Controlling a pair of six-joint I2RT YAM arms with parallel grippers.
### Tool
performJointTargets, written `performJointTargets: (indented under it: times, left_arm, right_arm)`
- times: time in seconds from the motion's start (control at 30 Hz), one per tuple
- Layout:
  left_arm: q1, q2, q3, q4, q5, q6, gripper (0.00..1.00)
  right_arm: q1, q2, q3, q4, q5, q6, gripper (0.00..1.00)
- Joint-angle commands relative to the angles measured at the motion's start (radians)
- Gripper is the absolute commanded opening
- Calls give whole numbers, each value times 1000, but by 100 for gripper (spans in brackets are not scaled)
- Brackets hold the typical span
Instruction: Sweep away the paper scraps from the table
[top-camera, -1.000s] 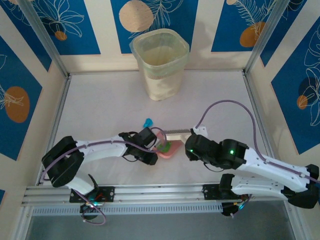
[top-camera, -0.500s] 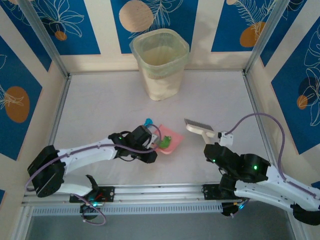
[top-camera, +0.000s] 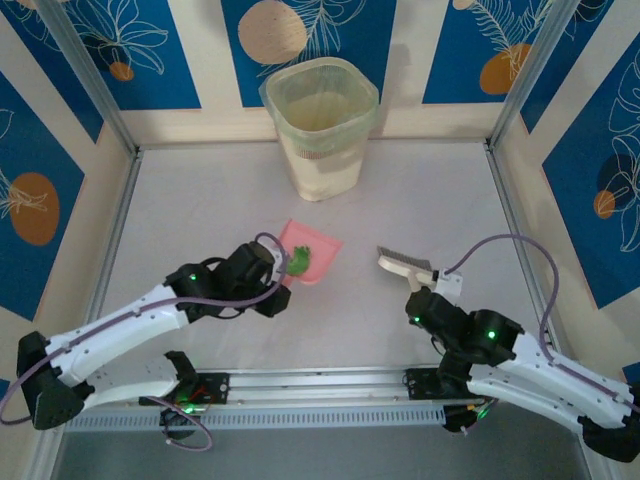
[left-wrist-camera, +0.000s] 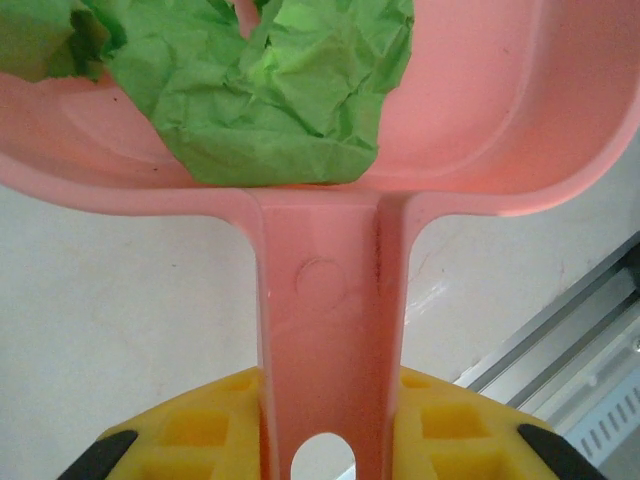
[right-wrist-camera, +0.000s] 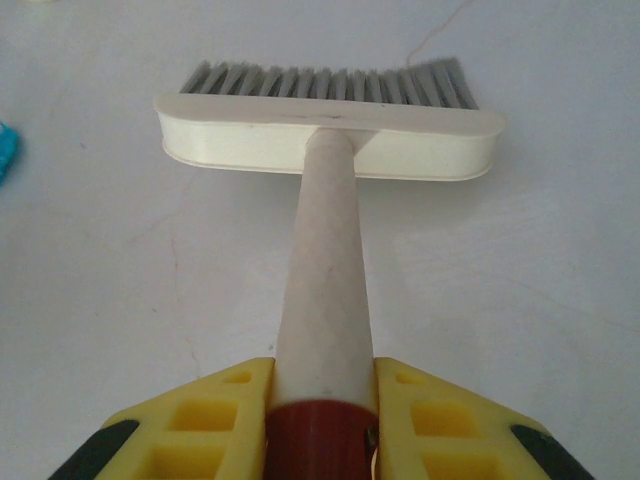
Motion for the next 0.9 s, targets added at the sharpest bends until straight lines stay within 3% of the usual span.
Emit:
performJointTargets:
  times: [0.0,0.27,0.6,0.87]
  left_arm:
    - [34,-17,102,-115,-47,19,0]
    - [151,141,459,-270,-34,65,0]
    - [242,504,1004,-303,110,53,0]
    - [294,775,1374,-315,295,-18,0]
  right_arm:
    - [-4,55,-26,114,-24,-3,0]
    - [31,159,-141,364,-53,-51,0]
    - [88,273,-141,463,15,-119,0]
    - [112,370,-130,515,17,-160,0]
